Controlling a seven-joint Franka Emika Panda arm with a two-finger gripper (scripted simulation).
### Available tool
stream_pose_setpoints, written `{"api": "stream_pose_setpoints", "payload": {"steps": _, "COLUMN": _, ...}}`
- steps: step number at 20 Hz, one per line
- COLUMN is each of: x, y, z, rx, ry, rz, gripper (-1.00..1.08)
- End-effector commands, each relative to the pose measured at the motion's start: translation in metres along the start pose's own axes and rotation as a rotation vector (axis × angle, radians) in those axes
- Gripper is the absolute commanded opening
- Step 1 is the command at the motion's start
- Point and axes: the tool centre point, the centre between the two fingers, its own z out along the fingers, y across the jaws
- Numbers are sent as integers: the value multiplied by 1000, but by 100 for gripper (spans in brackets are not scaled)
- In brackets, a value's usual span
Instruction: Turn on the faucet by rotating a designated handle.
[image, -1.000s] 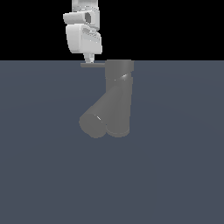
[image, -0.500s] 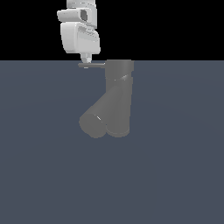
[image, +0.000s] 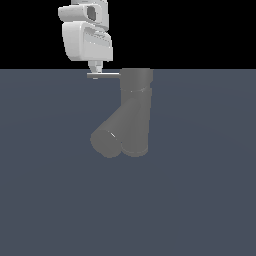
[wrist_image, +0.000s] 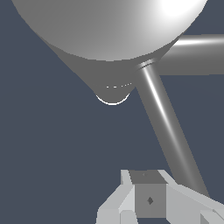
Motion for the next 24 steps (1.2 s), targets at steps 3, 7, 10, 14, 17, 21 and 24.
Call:
{"api": "stream_pose_setpoints", "payload": {"steps": 3, "x": -1, "y": 19, "z": 0, "rx": -8, "ry": 3, "rz": -5, "gripper": -100}}
{"api": "stream_pose_setpoints", "payload": {"steps": 7, "x": 0, "y": 31, "z": 0, "rx": -8, "ry": 3, "rz": -5, "gripper": -100}}
{"api": "stream_pose_setpoints", "payload": {"steps": 10, "x": 2, "y": 27, "z": 0, "rx": 0, "ry": 3, "rz": 0, "gripper": -100}}
{"api": "stream_pose_setpoints", "payload": {"steps": 14, "x": 11, "y": 36, "z": 0, "rx": -1, "ry": 3, "rz": 0, "gripper": -100}}
{"api": "stream_pose_setpoints", "payload": {"steps": 17, "x": 18, "y": 43, "z": 0, "rx": -1, "ry": 3, "rz": -1, "gripper": -100}}
{"api": "stream_pose_setpoints", "payload": {"steps": 21, "x": 28, "y": 53, "z": 0, "rx": -2, "ry": 3, "rz": -1, "gripper": -100}}
{"api": "stream_pose_setpoints", "payload": {"steps": 24, "x": 35, "y": 60, "z": 0, "rx": -3, "ry": 3, "rz": -2, "gripper": -100}}
